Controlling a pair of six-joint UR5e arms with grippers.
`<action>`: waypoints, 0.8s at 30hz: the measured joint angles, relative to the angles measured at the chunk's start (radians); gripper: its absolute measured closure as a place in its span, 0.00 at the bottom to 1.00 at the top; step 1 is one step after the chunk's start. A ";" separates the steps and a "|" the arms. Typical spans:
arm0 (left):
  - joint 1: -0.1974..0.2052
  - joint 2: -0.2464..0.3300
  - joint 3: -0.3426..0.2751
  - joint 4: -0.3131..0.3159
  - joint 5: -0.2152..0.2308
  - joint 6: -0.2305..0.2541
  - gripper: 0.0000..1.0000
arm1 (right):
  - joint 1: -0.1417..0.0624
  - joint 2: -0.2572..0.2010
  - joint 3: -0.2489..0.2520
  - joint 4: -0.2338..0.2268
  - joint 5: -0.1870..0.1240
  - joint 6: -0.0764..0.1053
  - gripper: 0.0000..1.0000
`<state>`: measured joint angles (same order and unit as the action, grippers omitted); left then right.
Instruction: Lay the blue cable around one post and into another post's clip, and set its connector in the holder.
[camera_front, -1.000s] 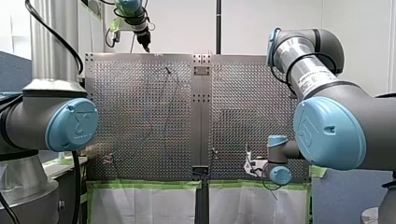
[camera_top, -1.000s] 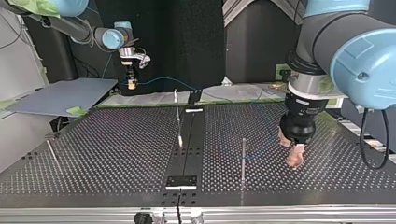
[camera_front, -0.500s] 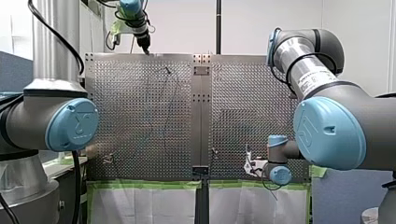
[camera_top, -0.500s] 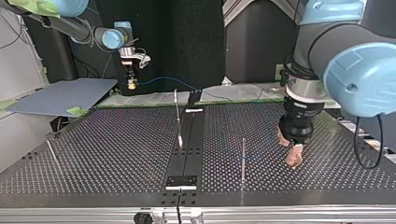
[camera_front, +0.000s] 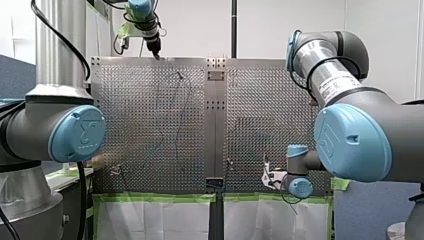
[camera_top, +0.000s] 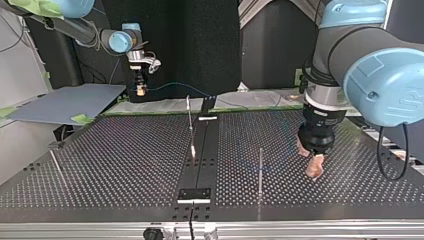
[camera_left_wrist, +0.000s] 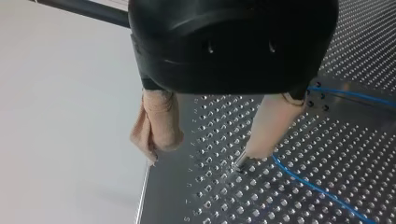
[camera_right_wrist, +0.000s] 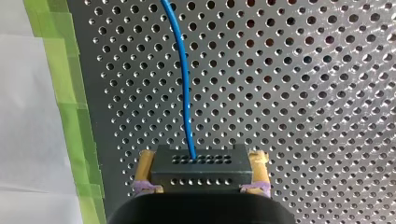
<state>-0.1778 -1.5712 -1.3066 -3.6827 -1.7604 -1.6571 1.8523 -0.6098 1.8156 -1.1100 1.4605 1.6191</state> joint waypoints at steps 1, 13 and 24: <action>0.000 0.000 0.000 0.000 0.003 0.000 0.00 | 0.000 0.000 0.000 0.000 0.000 0.000 1.00; -0.004 0.000 0.000 0.012 0.092 -0.019 0.00 | 0.000 0.000 0.000 0.001 -0.001 -0.002 1.00; -0.007 0.001 0.000 0.039 0.172 -0.068 0.00 | -0.001 0.000 0.000 0.000 -0.002 -0.003 1.00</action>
<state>-0.1849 -1.5699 -1.3066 -3.6440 -1.5888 -1.7247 1.8515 -0.6099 1.8154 -1.1096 1.4590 1.6156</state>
